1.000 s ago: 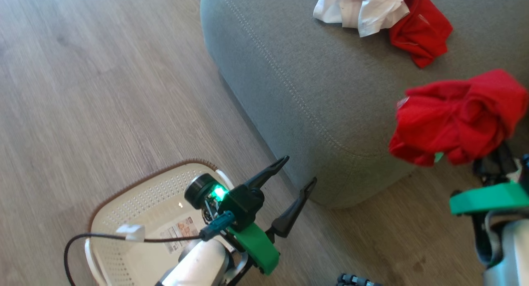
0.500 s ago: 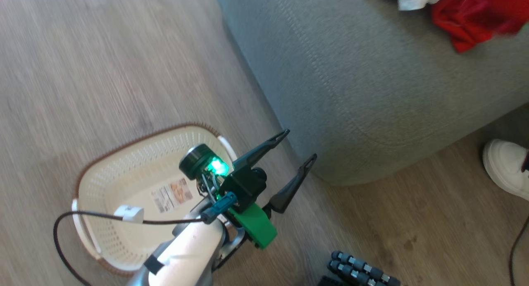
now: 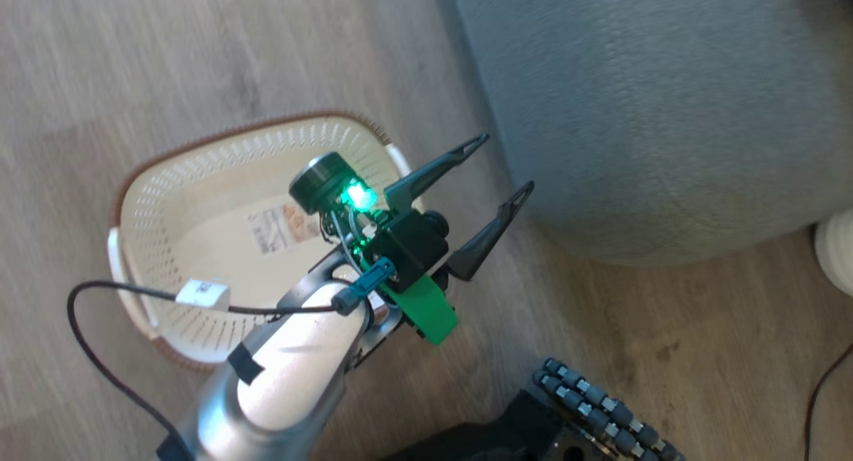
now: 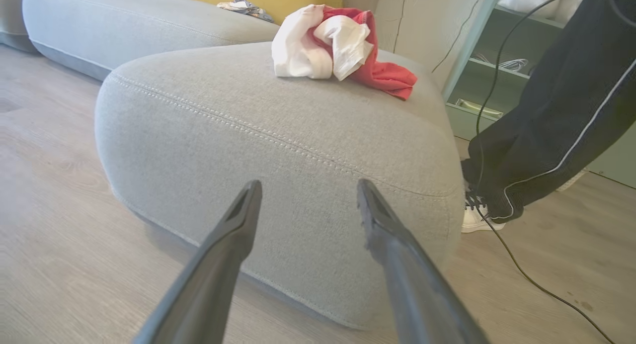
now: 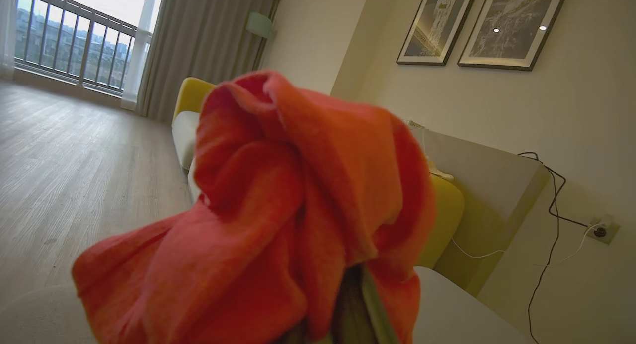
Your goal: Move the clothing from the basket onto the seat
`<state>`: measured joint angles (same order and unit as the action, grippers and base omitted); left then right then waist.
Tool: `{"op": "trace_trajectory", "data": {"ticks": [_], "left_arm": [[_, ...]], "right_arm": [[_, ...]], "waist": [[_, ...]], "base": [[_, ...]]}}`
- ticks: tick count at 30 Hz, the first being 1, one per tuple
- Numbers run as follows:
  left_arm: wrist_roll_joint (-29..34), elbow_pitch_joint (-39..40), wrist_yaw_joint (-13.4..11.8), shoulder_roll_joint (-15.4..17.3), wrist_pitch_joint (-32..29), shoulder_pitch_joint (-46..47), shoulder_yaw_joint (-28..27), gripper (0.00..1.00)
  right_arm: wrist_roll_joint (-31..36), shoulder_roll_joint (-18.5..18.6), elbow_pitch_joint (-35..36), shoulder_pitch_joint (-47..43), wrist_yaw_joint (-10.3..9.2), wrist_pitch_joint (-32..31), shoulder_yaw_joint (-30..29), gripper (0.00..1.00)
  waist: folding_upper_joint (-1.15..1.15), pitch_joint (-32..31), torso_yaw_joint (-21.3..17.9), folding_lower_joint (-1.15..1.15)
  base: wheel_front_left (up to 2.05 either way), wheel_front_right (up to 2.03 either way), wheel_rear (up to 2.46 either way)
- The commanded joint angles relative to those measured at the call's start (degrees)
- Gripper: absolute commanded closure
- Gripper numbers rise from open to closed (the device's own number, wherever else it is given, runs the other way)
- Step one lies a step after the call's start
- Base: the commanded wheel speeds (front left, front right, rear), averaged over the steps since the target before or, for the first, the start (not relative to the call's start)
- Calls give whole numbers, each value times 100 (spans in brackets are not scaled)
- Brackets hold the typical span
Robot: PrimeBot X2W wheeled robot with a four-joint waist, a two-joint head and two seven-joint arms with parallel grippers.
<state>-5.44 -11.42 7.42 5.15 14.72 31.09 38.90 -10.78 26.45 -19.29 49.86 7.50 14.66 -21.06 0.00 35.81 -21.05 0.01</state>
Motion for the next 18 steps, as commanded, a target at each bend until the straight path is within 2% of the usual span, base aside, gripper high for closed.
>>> {"op": "trace_trajectory", "data": {"ticks": [1, 7, 11, 18], "left_arm": [[58, 221, 7, -52, 28, 81, -87, 0], [89, 228, 7, -90, 28, 133, -5, 0], [105, 214, 7, -126, 28, 159, 24, 0], [114, 227, 7, -176, 28, 201, 23, 0]], "right_arm": [[127, 217, -67, 153, -1, 34, -107, 100], [56, 373, -993, 544, -1, 34, -194, 100], [263, 484, -1754, 557, -1, 34, -135, 100], [455, 346, -2841, 667, -1, 34, -162, 100]], "waist": [[0, 367, 338, -1], [0, 577, 616, -1], [0, 644, 776, -1], [0, 724, 895, -1]], "base": [[0, 0, 0], [0, 0, 0], [0, 0, 0], [0, 0, 0]]}}
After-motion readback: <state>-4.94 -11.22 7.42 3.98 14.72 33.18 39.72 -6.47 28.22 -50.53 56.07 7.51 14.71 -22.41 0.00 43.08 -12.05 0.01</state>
